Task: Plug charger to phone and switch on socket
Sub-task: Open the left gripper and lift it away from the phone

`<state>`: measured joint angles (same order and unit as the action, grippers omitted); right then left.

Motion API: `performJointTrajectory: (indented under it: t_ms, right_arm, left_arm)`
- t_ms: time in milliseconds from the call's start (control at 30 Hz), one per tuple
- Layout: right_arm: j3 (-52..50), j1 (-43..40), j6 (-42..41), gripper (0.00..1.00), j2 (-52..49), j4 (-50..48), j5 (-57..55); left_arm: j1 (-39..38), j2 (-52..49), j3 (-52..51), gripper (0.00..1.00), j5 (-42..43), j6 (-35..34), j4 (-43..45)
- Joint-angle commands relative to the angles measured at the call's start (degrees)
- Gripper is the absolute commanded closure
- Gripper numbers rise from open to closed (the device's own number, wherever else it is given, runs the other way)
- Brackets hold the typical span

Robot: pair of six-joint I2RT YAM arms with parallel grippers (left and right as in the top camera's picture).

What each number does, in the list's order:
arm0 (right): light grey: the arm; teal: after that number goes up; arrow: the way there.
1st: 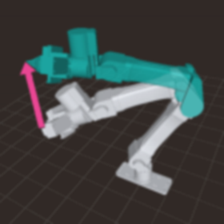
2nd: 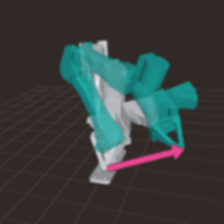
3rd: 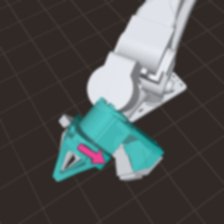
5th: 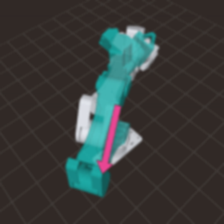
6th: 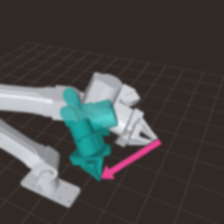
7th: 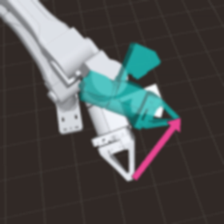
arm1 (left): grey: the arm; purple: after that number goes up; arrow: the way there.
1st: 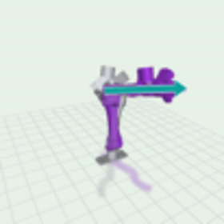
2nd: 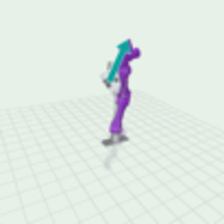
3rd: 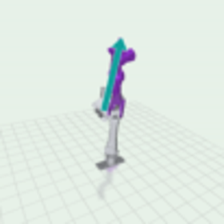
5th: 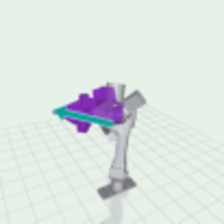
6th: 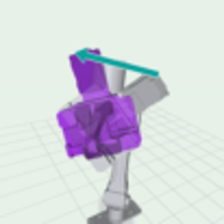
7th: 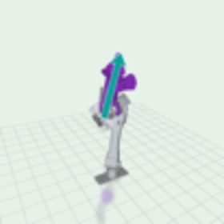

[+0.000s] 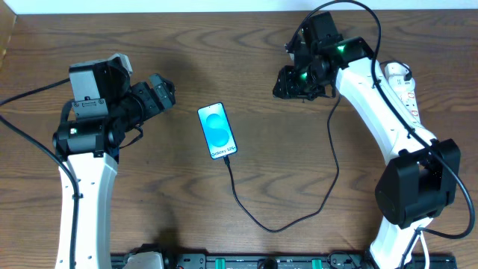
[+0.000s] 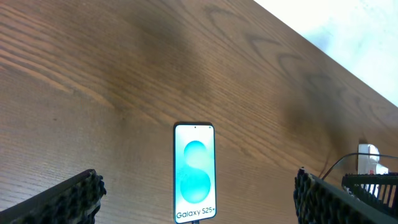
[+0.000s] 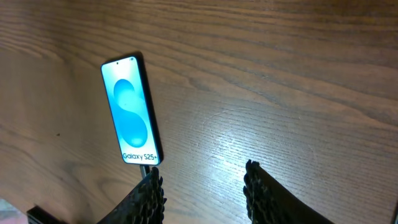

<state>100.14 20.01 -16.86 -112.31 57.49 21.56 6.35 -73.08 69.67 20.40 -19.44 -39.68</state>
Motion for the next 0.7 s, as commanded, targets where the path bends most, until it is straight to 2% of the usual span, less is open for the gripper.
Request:
performJointTrajectory:
  t_ms: [0,300,367,467,500,667]
  right_arm:
    - [0.68,0.17,1.14,0.58,1.97,-0.44,-0.24]
    - [0.7,-1.86,1.27,0.59,2.08,-0.07,-0.2]
    - [0.7,-2.95,1.27,0.66,2.54,0.79,-0.22]
    - [0.7,-5.05,1.29,0.94,3.8,2.36,-0.24]
    - [0.7,-5.95,1.29,0.99,4.46,2.86,-0.24]
    - [0.7,-10.75,1.31,0.99,8.17,3.63,-0.22]
  left_arm:
    - [0.17,0.09,-0.02,0.01,-0.57,0.33,-0.15]
    - [0.17,0.09,-0.02,0.01,-0.57,0.33,-0.15]
    - [0.17,0.09,-0.02,0.01,-0.57,0.33,-0.15]
    - [0.17,0.09,-0.02,0.01,-0.57,0.33,-0.17]
    - [0.17,0.09,-0.02,0.01,-0.57,0.33,-0.15]
    - [0.17,0.09,-0.02,0.01,-0.57,0.33,-0.17]
